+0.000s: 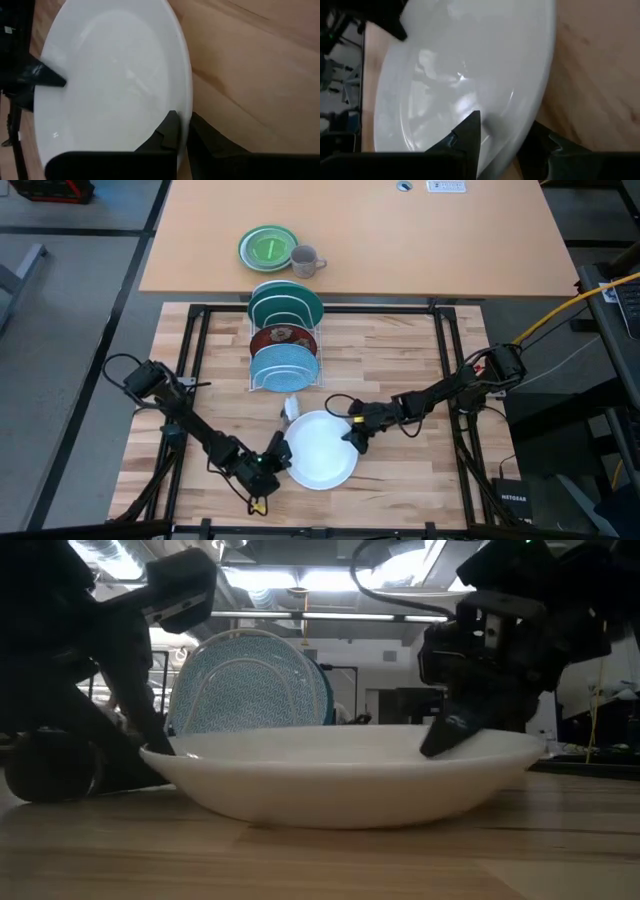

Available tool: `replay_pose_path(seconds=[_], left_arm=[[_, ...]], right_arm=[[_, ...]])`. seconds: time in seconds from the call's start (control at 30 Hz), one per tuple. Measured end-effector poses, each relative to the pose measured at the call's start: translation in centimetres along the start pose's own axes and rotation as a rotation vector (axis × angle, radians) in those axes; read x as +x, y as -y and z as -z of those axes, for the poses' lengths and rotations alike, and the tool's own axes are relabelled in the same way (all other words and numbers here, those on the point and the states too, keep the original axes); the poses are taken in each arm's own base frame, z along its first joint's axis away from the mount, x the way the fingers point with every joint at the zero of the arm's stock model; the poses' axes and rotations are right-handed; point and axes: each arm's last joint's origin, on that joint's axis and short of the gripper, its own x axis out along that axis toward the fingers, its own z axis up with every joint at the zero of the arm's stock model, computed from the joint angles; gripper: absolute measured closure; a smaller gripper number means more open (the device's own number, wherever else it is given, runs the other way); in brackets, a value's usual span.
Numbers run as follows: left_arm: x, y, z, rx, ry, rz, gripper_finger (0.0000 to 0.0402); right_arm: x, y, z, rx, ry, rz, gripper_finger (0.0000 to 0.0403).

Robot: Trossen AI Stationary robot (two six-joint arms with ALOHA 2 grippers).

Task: Sort dishes
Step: Put the white plate into the white dish rack

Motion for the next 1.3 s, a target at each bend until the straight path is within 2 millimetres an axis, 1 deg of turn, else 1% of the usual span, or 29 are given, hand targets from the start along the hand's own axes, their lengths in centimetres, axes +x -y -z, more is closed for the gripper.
replay_pose_path(seconds=[0.13, 0.23, 0.3, 0.37, 0.43, 0.57, 0.87, 1.03, 1.2, 1.3], left_arm=[[-0.1, 0.1, 0.0, -0.012, -0.004, -0.004, 0.0394], [-0.1, 0.1, 0.0, -0.018, -0.005, -0.004, 0.0398], [0.0, 0.1, 0.0, -0.03, 0.003, -0.002, 0.0397], [0.1, -0.1, 0.0, -0.042, 0.004, -0.004, 0.0395], [0.1, -0.1, 0.1, -0.045, 0.001, -0.002, 0.0395], [0.3, -0.4, 0.3, -0.052, -0.006, 0.002, 0.0398], [0.3, -0.4, 0.6, -0.047, -0.039, 0.01, 0.0392], [0.3, -0.3, 0.6, -0.048, -0.049, 0.004, 0.0375], [0.3, -0.4, 0.6, -0.057, -0.047, -0.004, 0.0368], [0.3, -0.4, 0.6, -0.054, -0.049, -0.005, 0.0372]], right_arm=[[0.0, 0.2, -0.5, 0.006, 0.051, 0.018, 0.0295], [-0.1, 0.4, -1.3, 0.024, 0.119, 0.029, 0.0296], [-0.2, 0.7, -1.5, 0.033, 0.116, 0.067, 0.0296], [-0.2, 1.2, -1.3, 0.042, 0.079, 0.105, 0.0296], [-0.2, 1.5, -1.5, 0.019, 0.085, 0.115, 0.0296], [-0.3, 1.4, -2.2, -0.034, 0.135, 0.086, 0.0296], [-0.6, 0.2, -3.7, -0.051, 0.271, -0.057, 0.0295], [-0.9, -0.7, -4.5, -0.068, 0.35, -0.143, 0.0299], [-0.9, -0.6, -4.5, -0.068, 0.379, -0.117, 0.032], [-0.9, -0.5, -4.5, -0.066, 0.382, -0.108, 0.0322]])
